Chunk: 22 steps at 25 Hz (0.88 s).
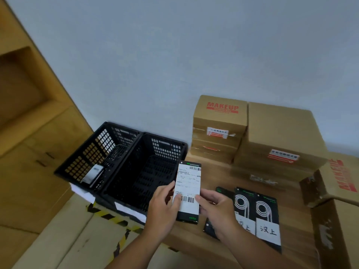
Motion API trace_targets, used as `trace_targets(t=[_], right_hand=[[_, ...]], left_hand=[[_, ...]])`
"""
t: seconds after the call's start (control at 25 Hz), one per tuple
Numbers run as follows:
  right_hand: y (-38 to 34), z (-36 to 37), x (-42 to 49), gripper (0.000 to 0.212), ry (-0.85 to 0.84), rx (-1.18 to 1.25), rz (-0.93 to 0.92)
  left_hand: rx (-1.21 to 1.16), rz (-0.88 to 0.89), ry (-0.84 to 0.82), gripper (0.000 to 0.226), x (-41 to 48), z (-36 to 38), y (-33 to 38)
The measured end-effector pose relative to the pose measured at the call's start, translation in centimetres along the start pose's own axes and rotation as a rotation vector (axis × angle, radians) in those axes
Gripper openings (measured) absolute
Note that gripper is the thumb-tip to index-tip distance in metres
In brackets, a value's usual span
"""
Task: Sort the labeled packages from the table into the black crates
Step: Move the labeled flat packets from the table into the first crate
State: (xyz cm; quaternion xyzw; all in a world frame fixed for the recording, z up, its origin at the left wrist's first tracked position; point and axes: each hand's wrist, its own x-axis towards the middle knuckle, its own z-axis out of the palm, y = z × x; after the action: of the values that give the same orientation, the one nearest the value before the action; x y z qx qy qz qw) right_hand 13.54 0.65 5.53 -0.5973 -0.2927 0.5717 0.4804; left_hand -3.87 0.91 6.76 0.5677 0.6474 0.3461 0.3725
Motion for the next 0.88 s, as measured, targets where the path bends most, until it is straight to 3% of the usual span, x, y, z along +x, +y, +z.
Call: trace_targets(t=[0.4,0.88], right_hand=[[3.7,17.5,-1.8,0.016,-0.031,-0.188,-0.011],[5.1,36.6,-2.6,0.018,-0.090,-0.304,-0.054]], left_hand=[[-0.090,-0.098,0.049,0.034,1.4,-15.0,-10.1],[-0.164,-0.153,0.118,0.039,4.8,-30.5,-18.5]])
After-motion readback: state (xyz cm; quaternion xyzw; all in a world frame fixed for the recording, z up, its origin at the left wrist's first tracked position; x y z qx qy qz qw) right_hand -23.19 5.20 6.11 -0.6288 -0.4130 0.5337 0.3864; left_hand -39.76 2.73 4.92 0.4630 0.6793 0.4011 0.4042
